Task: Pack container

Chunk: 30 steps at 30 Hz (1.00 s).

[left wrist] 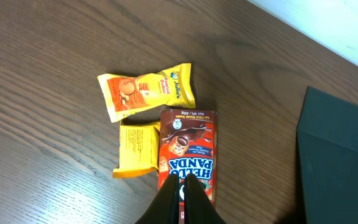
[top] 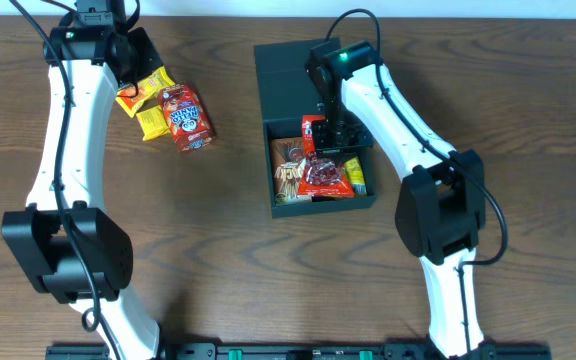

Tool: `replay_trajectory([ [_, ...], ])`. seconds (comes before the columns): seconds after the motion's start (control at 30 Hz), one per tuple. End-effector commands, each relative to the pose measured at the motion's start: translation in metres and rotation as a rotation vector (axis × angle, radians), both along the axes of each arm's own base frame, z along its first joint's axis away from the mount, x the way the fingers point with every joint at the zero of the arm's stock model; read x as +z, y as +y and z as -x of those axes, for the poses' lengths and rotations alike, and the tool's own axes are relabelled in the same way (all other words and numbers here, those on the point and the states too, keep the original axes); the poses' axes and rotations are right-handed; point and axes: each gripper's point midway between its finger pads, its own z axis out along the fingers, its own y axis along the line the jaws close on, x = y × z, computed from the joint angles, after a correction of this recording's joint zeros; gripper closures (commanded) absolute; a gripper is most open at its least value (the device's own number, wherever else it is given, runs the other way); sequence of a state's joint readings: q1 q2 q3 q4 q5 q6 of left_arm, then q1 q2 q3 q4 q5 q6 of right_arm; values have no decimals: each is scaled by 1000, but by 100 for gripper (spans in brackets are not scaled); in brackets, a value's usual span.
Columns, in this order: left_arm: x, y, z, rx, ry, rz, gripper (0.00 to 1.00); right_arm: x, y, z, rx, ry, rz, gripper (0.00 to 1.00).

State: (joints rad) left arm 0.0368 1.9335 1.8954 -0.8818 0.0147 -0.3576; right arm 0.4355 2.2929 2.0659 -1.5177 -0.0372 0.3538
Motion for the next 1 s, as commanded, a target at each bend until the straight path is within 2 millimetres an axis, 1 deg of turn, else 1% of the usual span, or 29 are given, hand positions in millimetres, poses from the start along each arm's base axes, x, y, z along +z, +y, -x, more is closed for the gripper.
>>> replay_trajectory([
  [0.0,23,4,1,-6,-48,-26,94,1,-12,-11,5,-39,55,99],
  [0.07,23,4,1,-6,-48,-26,94,1,-11,-13,15,-47,49,99],
  [0.17,23,4,1,-6,-49,-26,94,6,-9,-18,42,-68,35,99],
  [0.33,23,4,2,-6,-48,-26,94,25,-4,-30,115,-121,1,99],
  [0.4,23,4,2,-6,-46,-26,94,31,-4,-31,157,-125,-5,98],
  [0.47,23,4,2,-6,-46,-26,94,33,-6,-30,179,-115,-5,98],
  [0.7,23,4,2,-6,-46,-26,94,34,-17,-18,199,-54,7,98],
  [0.8,23,4,2,-6,-46,-26,94,32,-18,-16,199,-41,11,98],
  [0.87,23,4,2,-6,-46,-26,94,27,-19,-13,199,-27,16,98],
  [0.97,23,4,2,-6,-46,-26,94,15,-16,-6,193,6,-7,98],
])
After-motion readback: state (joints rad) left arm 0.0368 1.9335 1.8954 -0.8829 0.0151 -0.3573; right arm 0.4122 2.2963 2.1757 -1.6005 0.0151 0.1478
